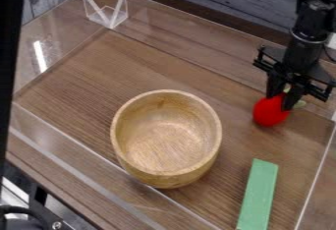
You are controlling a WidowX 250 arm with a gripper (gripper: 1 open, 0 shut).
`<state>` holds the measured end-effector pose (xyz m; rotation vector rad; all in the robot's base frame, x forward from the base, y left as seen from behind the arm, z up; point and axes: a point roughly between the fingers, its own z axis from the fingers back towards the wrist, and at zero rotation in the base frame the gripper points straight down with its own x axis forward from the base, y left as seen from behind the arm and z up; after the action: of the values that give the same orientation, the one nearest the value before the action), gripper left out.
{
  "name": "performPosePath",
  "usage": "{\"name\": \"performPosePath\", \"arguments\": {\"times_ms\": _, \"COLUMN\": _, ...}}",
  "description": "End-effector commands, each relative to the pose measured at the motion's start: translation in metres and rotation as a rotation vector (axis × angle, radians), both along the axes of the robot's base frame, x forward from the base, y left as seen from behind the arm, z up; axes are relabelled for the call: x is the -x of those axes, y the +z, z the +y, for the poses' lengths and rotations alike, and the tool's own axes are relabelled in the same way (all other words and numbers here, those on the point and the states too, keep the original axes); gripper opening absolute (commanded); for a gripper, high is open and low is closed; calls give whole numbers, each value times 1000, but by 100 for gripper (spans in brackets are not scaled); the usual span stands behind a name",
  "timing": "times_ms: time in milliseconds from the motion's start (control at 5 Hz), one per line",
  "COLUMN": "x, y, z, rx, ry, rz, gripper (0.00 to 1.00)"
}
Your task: Move the red object to the left side of the table
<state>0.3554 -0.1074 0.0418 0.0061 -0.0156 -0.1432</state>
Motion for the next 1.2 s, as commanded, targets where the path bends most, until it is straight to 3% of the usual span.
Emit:
{"name": "performPosePath", "arguments": {"times_ms": 0, "x": -6, "y": 34, "z": 0, "rx": 24, "ry": 8, "rz": -83, "gripper": 100}}
{"name": "performPosePath", "arguments": {"times_ms": 200, "x": -3, "y": 44, "z": 0, "rx": 25, "ry": 11, "rz": -98, "gripper": 100}}
{"name": "performPosePath", "arguments": {"times_ms": 400, "x": -3, "y": 42, "z": 1, "rx": 26, "ry": 18, "rz": -95, "gripper": 0}}
{"name": "performPosePath", "arguments": {"times_ms": 600, "x": -2, "y": 54, "z": 8, "rx": 27, "ry": 42, "rz": -116, "gripper": 0}}
{"name": "performPosePath", "arguments": {"times_ms": 800, "x": 0, "y": 79, "z": 21, "rx": 28, "ry": 87, "rz": -164, "gripper": 0}}
{"name": "performPosePath", "arguments": {"times_ms": 1000, "x": 2, "y": 85, "z": 26, "rx": 34, "ry": 101, "rz": -170, "gripper": 0}}
